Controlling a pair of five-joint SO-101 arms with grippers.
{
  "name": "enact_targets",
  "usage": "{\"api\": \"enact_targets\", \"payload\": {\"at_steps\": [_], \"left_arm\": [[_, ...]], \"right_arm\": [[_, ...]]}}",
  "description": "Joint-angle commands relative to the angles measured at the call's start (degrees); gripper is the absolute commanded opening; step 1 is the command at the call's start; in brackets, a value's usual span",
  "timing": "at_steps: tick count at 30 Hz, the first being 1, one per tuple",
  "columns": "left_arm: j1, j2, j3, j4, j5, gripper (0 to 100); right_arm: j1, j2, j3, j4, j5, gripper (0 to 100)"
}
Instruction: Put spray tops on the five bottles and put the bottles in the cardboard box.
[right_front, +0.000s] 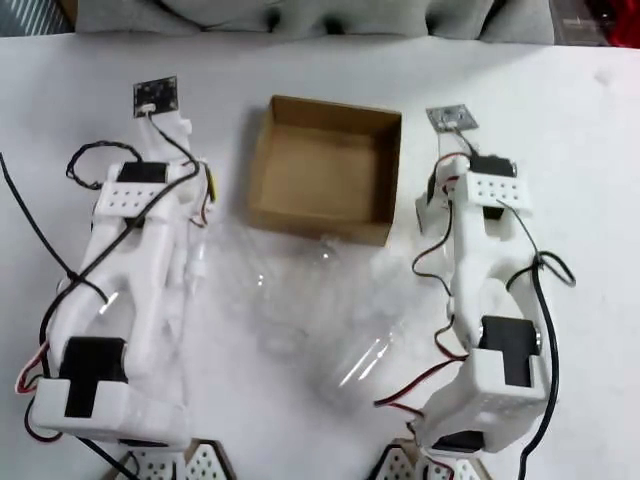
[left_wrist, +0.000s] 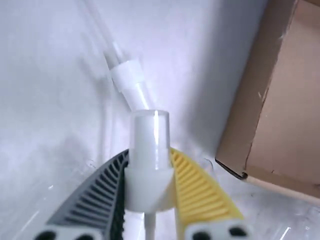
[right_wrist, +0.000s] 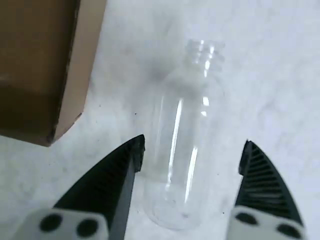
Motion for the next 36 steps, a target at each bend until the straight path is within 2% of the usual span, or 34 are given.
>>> {"api": "enact_targets", "payload": {"at_steps": [1,5,10,18,24,29,31,33,35,36], "left_arm": [[-0.3,-3.3,-0.5,-1.1,-0.3,2],[-0.3,-3.3,-0.5,-1.1,-0.3,2],[-0.3,-3.3,-0.6,-1.1,-0.3,2],[-0.3,-3.3,-0.5,-1.1,-0.3,2],[-0.3,-3.3,-0.7,-1.1,-0.3,2],[-0.3,-3.3,-0.7,-1.1,-0.3,2],[-0.3,-3.3,-0.7,-1.1,-0.3,2],[-0.3,-3.3,-0.7,-1.1,-0.3,2],[-0.4,-3.3,-0.7,-1.1,-0.3,2],[-0.7,-3.3,-0.7,-1.1,-0.3,2]], "right_arm": [[-0.8,-2.8,-9.0,3.4,-1.8,26.2],[-2.4,-2.8,-14.4,7.3,-5.5,26.2],[-8.0,-2.7,-15.5,7.2,-11.2,26.2],[-14.0,1.7,-15.0,-0.4,-20.4,26.2],[-14.0,12.6,-18.6,-5.9,-21.0,26.2],[-13.8,22.4,-28.0,-2.8,-20.6,25.5],[-13.7,26.2,-33.0,0.2,-20.5,20.4],[-13.7,29.8,-38.5,4.2,-19.9,10.2],[-13.7,33.3,-44.1,8.1,-15.5,0.4],[-13.7,34.9,-46.9,10.3,-13.1,2.0]]}}
